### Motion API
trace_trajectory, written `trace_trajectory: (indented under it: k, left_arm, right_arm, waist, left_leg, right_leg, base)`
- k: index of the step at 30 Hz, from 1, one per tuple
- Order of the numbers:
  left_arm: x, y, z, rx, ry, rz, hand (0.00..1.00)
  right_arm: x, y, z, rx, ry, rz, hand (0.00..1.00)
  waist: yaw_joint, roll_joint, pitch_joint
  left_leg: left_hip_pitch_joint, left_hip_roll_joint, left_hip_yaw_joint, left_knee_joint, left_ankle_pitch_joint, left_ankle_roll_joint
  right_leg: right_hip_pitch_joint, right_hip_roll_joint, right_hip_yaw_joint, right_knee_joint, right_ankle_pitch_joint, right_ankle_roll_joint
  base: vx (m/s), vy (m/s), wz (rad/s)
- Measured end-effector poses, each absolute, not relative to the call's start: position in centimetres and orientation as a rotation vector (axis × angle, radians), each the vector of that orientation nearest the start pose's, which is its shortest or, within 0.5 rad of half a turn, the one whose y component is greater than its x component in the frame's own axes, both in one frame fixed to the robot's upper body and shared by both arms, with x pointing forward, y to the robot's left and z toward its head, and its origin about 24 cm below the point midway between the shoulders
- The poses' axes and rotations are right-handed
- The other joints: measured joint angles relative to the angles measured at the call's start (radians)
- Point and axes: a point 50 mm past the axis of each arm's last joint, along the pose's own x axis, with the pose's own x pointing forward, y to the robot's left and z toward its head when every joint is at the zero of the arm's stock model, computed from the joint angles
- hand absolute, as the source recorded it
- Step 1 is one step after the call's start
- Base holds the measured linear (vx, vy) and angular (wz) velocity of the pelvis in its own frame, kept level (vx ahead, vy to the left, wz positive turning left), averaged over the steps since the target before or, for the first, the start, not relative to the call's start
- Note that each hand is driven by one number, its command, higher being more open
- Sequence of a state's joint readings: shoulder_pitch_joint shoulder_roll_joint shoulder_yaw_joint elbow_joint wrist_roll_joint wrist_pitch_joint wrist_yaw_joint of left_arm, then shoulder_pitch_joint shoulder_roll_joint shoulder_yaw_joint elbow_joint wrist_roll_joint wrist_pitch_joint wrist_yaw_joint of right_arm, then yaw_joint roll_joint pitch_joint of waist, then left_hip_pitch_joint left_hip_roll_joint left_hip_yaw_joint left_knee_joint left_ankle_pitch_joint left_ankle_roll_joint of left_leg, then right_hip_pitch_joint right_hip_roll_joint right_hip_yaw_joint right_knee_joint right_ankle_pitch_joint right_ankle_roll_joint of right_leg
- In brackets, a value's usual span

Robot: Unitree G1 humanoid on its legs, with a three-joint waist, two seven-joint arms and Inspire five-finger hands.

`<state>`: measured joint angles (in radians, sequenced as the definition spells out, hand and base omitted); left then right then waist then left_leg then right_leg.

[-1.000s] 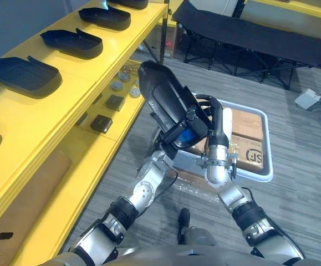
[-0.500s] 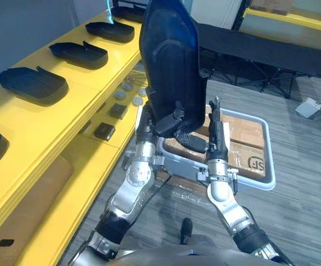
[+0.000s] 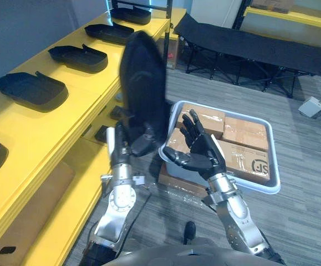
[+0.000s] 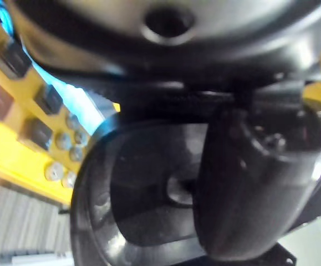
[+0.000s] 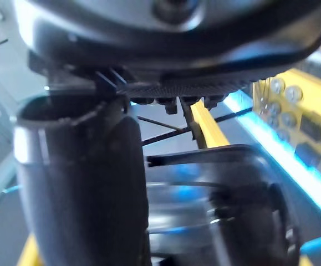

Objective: Walk over and take three plastic housings, then place them on the shelf

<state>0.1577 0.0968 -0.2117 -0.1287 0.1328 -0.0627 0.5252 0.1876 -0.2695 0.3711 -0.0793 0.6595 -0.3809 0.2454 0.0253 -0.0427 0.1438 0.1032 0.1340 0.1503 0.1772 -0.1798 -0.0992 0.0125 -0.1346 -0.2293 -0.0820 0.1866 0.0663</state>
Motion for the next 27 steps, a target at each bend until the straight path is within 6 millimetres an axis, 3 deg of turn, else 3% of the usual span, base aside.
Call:
trace_trajectory:
  k: [4, 8, 11, 16, 20, 23, 27]
  left_arm:
    - [20.4, 18.0, 3.6, 0.209, -0.042, 0.531, 0.0]
    - [19.9, 20.3, 3.7, 0.217, -0.049, 0.673, 0.0]
    - [19.4, 21.1, 3.9, 0.142, -0.082, 0.701, 0.0]
    - [19.3, 20.7, 4.3, -0.135, -0.155, 0.638, 0.0]
    - [19.1, 20.8, 4.9, -0.188, -0.197, 0.642, 0.0]
    - [18.6, 21.4, 5.9, -0.186, -0.246, 0.676, 0.0]
    - [17.6, 22.6, 7.5, -0.174, -0.322, 0.757, 0.0]
  right_arm:
    - [17.8, -13.6, 2.6, 0.621, -0.064, 0.571, 1.0]
    - [15.6, -14.0, 1.3, 0.648, 0.012, 0.625, 1.0]
    - [15.7, -15.0, 1.1, 0.627, 0.005, 0.563, 1.0]
    - [16.1, -18.1, -0.2, 0.538, 0.019, 0.241, 1.0]
    - [16.0, -19.5, -1.2, 0.458, 0.068, 0.062, 1.0]
    - [16.4, -19.3, -1.3, 0.415, 0.083, 0.005, 1.0]
    - [17.7, -17.5, -1.1, 0.377, 0.093, -0.001, 1.0]
  waist:
    - [0.005, -0.008, -0.009]
    - [0.014, -0.016, -0.014]
    - [0.004, -0.015, -0.024]
    - [-0.005, 0.003, -0.045]
    - [-0.01, 0.02, -0.05]
    - [-0.005, 0.026, -0.05]
    - [0.013, 0.029, -0.049]
  left_leg:
    - [-0.01, 0.0, 0.0, 0.016, -0.011, 0.001]
    - [-0.015, 0.0, -0.001, 0.027, -0.017, 0.003]
    - [-0.026, 0.0, 0.003, 0.033, -0.022, 0.006]
    - [-0.024, 0.0, 0.007, 0.034, -0.019, -0.001]
    - [-0.023, 0.0, 0.007, 0.034, -0.019, -0.001]
    - [-0.024, 0.0, 0.001, 0.033, -0.019, -0.001]
    - [-0.032, -0.005, -0.051, 0.028, -0.017, 0.008]
  right_leg:
    - [-0.002, -0.001, 0.001, 0.002, 0.001, 0.001]
    - [-0.002, -0.003, 0.001, 0.001, 0.001, 0.002]
    - [-0.009, -0.004, 0.004, -0.003, -0.001, 0.0]
    - [-0.011, -0.004, 0.009, -0.003, -0.004, -0.004]
    - [-0.012, -0.003, 0.009, -0.003, -0.004, -0.005]
    - [-0.01, -0.004, 0.003, -0.003, -0.005, -0.006]
    - [0.015, -0.011, -0.052, -0.004, -0.019, -0.011]
  base:
    - [0.0, 0.016, -0.01]
    - [-0.03, 0.009, 0.0]
    - [-0.06, 0.008, -0.04]
    - [-0.02, 0.001, -0.02]
    - [0.0, 0.0, 0.0]
    - [-0.01, 0.001, 0.05]
    - [-0.01, -0.001, 0.34]
